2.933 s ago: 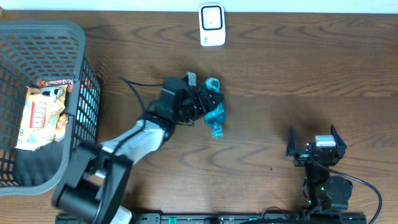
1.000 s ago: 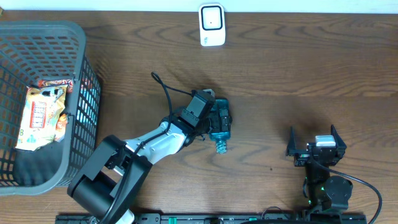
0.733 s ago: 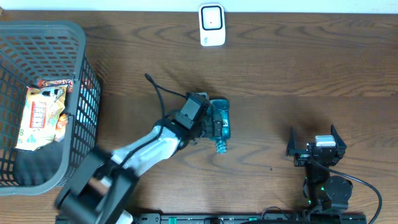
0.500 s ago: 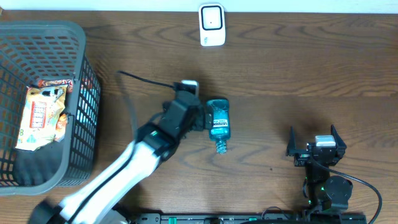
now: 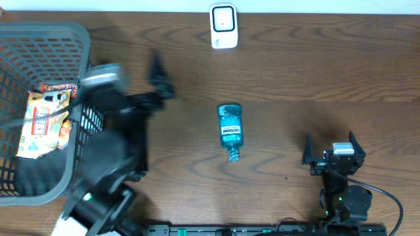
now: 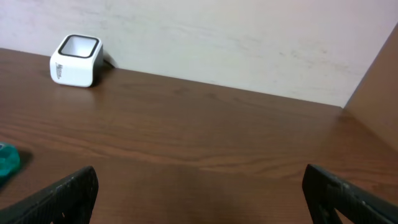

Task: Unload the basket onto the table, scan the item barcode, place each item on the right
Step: 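Move the left gripper back into the basket toward the tissue pack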

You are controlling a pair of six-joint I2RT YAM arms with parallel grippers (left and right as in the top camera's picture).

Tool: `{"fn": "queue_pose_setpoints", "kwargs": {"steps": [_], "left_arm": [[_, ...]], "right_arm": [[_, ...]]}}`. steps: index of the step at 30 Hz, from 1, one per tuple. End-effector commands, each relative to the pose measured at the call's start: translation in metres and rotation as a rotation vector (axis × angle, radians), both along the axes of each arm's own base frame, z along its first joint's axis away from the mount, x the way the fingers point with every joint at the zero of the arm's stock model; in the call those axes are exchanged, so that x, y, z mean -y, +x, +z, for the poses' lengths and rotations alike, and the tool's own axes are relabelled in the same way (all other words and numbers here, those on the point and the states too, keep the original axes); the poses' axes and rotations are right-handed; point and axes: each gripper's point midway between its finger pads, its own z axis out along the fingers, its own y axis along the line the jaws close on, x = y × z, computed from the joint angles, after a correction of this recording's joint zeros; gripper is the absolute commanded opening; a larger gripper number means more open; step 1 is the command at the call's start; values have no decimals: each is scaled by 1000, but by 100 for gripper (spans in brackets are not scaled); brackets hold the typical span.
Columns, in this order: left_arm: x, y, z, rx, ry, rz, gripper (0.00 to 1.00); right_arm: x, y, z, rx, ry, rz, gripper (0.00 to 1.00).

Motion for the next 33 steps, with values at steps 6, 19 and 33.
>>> {"fn": "queue_pose_setpoints", "kwargs": {"steps": [6, 19, 33], "left_arm": [[-171, -89, -7, -53, -117, 950, 98], [-224, -81, -37, -259, 59, 1124, 98], [-275, -21, -245, -982, -74, 806, 98]], "right_arm": [[-2, 0, -1, -4, -7, 9, 99], [-2, 0, -1, -4, -7, 9, 99], [-2, 0, -1, -4, -7, 9, 99]]}}
